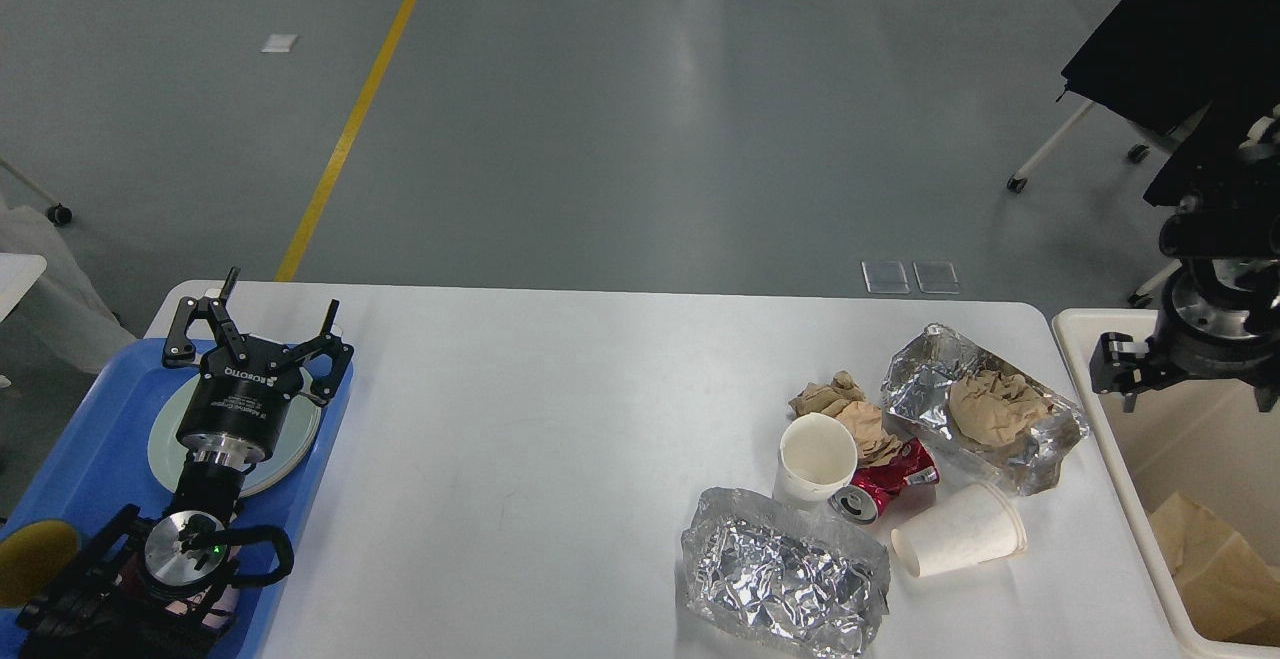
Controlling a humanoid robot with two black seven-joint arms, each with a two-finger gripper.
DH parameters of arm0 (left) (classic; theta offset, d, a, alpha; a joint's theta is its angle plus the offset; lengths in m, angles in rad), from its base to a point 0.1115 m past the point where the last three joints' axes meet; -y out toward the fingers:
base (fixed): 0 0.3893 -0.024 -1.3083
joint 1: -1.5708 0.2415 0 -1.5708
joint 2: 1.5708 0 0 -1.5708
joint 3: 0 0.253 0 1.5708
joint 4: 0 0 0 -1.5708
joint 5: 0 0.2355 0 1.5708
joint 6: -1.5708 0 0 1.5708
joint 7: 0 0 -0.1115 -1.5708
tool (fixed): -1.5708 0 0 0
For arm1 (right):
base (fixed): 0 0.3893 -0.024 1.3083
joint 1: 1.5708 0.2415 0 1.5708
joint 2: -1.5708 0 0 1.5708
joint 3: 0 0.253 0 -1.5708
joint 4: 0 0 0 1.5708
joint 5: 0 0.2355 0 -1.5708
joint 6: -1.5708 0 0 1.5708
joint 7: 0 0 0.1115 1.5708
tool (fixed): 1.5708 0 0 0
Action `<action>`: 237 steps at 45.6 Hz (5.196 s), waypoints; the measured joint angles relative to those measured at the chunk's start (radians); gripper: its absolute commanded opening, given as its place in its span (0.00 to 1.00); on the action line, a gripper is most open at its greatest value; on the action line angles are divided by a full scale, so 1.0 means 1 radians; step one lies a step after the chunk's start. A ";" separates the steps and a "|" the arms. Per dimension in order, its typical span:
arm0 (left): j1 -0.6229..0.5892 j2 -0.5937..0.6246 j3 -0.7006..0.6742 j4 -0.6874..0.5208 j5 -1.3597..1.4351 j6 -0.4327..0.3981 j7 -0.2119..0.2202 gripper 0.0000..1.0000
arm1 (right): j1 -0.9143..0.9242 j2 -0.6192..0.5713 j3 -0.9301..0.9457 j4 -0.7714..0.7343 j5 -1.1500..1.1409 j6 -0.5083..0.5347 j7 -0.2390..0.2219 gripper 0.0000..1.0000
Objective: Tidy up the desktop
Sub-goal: 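Move the right gripper down over the red can beside the paper cup, then close the right gripper on the crumpled foil ball beside the red can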
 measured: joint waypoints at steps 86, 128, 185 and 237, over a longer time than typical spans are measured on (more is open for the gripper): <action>0.000 0.000 0.000 0.000 0.000 0.000 0.000 0.97 | -0.015 0.313 0.394 0.330 0.201 -0.263 0.022 1.00; 0.000 -0.001 0.000 0.000 0.000 -0.001 0.000 0.97 | -0.128 0.373 0.408 0.298 0.210 -0.457 0.024 0.95; 0.000 -0.001 0.000 0.000 0.000 -0.002 0.000 0.97 | -0.361 0.327 0.384 0.140 0.247 -0.506 0.018 0.89; 0.000 -0.001 0.000 0.000 0.000 -0.002 0.000 0.97 | -0.486 0.352 0.288 0.086 0.262 -0.544 0.021 0.30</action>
